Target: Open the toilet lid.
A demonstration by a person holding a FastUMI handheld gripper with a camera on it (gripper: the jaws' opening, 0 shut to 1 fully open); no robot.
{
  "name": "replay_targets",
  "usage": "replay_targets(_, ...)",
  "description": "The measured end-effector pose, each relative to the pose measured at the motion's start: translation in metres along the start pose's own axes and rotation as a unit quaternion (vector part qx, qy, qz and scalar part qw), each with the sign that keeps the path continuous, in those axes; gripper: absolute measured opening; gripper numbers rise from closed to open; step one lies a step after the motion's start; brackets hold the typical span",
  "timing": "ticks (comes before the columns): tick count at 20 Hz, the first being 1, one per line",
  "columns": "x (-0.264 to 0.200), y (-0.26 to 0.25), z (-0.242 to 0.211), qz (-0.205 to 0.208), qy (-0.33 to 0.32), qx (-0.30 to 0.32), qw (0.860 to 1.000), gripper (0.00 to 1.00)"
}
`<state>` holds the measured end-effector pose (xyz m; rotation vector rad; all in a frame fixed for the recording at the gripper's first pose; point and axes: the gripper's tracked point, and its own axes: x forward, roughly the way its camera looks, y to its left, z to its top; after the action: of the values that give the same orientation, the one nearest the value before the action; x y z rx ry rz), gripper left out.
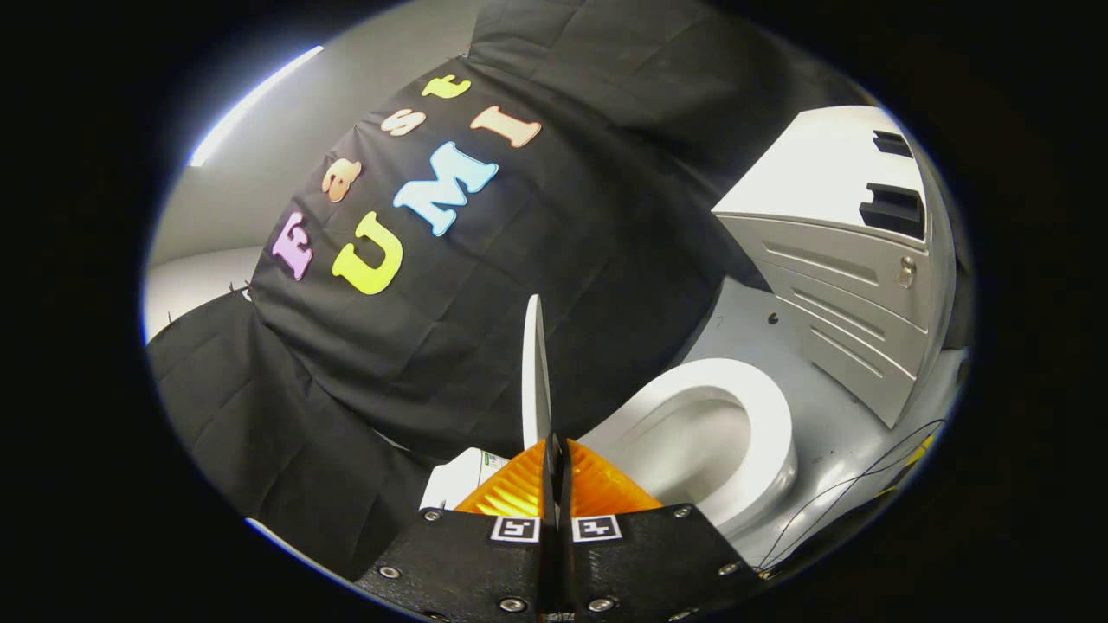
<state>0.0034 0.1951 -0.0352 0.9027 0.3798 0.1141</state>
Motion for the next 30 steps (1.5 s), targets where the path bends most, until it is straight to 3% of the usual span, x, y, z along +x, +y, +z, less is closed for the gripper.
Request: replay_targets(30, -0.001, 0.116, -0.027, 0.028, -0.063, -0.135, 0.988, 0.0)
